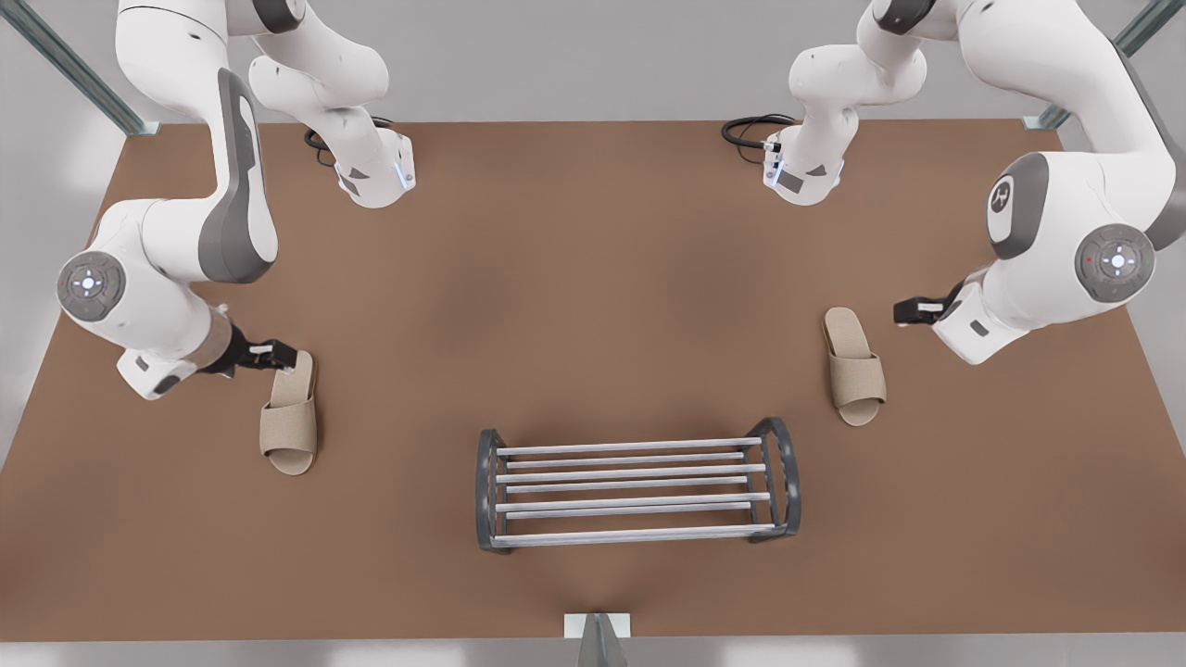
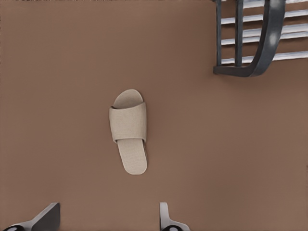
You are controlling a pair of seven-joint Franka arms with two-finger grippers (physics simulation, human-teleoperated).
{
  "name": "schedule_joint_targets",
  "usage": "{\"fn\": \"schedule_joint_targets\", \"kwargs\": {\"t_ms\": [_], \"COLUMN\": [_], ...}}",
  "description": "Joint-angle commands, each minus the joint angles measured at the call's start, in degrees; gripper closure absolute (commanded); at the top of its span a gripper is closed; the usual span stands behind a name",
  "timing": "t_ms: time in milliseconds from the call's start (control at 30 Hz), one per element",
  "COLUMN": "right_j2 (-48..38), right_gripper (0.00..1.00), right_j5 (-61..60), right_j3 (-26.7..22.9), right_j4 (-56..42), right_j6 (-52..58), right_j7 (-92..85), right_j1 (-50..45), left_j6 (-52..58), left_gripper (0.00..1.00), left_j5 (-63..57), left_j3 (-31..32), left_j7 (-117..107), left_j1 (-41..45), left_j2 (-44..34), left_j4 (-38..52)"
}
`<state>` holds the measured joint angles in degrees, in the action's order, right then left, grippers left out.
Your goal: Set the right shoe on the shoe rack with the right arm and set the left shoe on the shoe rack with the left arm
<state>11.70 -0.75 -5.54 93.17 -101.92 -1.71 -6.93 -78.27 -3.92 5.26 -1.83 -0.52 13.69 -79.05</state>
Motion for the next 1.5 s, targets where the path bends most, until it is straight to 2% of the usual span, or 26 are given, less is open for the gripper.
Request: {"fn": "schedule_joint_targets", "kwargs": {"t_ms": [0,33,100,133,200,233,267,300,400,433,500,533,567,600,733,867,900,1033,1067,1133,1200,1300,1333,1367,1433,1467], "right_j2": [-0.01,-0.10,-0.10,-0.10,-0.10,-0.01,-0.01,-0.01,-0.10,-0.19,0.25,0.34,0.34,0.78,0.43,-1.60,-1.60,-2.47,-3.17,-7.31,-8.19,-11.00,-11.09,-11.53,-10.65,-10.21], "right_gripper": [0.00,0.00,0.00,0.00,0.00,0.00,0.00,0.00,0.00,0.00,0.00,0.00,0.00,0.00,0.00,0.00,0.00,0.00,0.00,0.00,0.00,0.00,0.00,0.00,0.00,0.00], "right_j5": [-0.13,-1.09,-1.09,-1.09,-1.09,-1.18,-1.09,-1.09,-0.48,-0.48,-0.48,-0.48,0.83,7.68,16.21,25.27,28.69,40.71,49.68,53.22,63.42,63.95,68.15,84.30,129.05,131.18], "right_j3": [0.00,-0.17,-0.17,-0.17,-0.17,-0.17,-0.17,-0.17,-0.17,-0.17,-0.17,0.44,8.05,11.69,12.92,19.25,19.25,19.07,18.99,19.16,19.16,19.78,19.78,19.78,21.98,22.06], "right_j4": [-0.09,0.00,0.00,0.00,0.00,-0.09,-0.18,-0.09,-1.41,-1.58,-1.23,-0.71,0.00,1.05,6.58,26.88,31.64,38.67,37.53,36.82,37.88,44.82,45.79,45.96,45.70,45.18], "right_j6": [-5.65,-5.48,-5.39,-5.48,-5.48,-5.48,-5.65,-5.65,-4.60,-3.81,-4.07,-4.86,-6.79,-11.61,-32.88,-77.61,-87.21,-98.12,-93.74,-79.05,-78.34,-73.51,-71.84,-67.54,-54.00,-52.68], "right_j7": [-1.01,-1.10,-1.10,-1.10,-1.10,-1.02,-1.01,-1.10,-1.02,-0.93,-2.16,-2.33,-4.17,-8.38,-41.96,-78.00,-78.71,-78.80,-79.41,-78.80,-78.62,-68.79,-59.92,-40.26,14.78,20.60], "right_j1": [-0.01,-0.01,-0.01,-0.01,-0.01,-0.01,-0.01,-0.01,-0.10,-0.10,0.16,1.74,8.56,11.24,12.46,22.75,23.98,26.78,27.49,26.71,26.70,25.74,25.74,25.74,25.74,26.00], "left_j6": [-1.88,-2.06,-4.94,-26.98,-78.04,-86.60,-84.33,-75.37,-77.29,-77.12,-75.63,-75.71,-76.41,-76.59,-84.94,-83.44,-83.45,-83.36,-83.27,-83.27,-83.27,-83.36,-83.18,-83.09,-82.39,-82.39], "left_gripper": [0.00,0.00,0.00,0.00,0.00,0.00,0.00,0.00,0.00,0.00,0.00,0.00,0.00,0.00,0.00,0.00,0.00,0.00,0.00,0.00,0.00,0.00,0.00,0.00,0.00,0.00], "left_j5": [-0.21,0.49,0.66,8.74,32.89,37.14,39.51,52.75,110.95,119.29,123.62,136.49,142.78,142.87,156.49,185.58,186.20,185.85,185.59,185.94,186.12,186.11,186.11,186.12,186.20,186.29], "left_j3": [0.02,0.11,-2.17,-6.65,-7.63,-6.14,-6.40,-6.92,-7.19,-7.10,-7.10,-7.19,-7.19,-7.28,-9.39,-9.04,-9.04,-6.93,-6.84,-6.66,-4.03,-1.92,-0.95,-0.86,-0.86,-0.77], "left_j7": [-4.32,-4.41,-4.32,-9.67,-9.24,-6.87,-1.96,15.78,74.22,90.11,115.52,129.66,135.95,140.15,144.30,142.02,132.64,124.97,125.32,123.31,113.72,104.32,101.51,100.01,97.99,97.37], "left_j1": [-0.01,0.08,-0.01,-0.01,-0.01,-0.01,-0.62,-2.56,-2.47,-2.47,-2.56,-2.56,-2.56,-2.56,-2.47,-2.47,-2.47,-2.47,-2.38,-2.38,-2.38,-2.38,-2.30,-2.30,-1.95,-1.77], "left_j2": [0.02,-0.07,-1.12,-5.51,-6.31,-6.39,-5.87,-5.34,-9.03,-10.61,-12.81,-12.81,-12.28,-12.63,-15.18,-14.92,-14.92,-13.69,-13.60,-13.69,-13.78,-13.16,-12.28,-11.67,-9.38,-9.29], "left_j4": [0.03,-1.02,-11.90,-27.80,-51.98,-54.90,-53.58,-53.14,-59.55,-61.66,-66.67,-67.91,-68.08,-69.92,-72.13,-71.95,-72.04,-71.86,-71.77,-71.77,-71.69,-71.60,-71.51,-70.98,-69.75,-69.22]}}
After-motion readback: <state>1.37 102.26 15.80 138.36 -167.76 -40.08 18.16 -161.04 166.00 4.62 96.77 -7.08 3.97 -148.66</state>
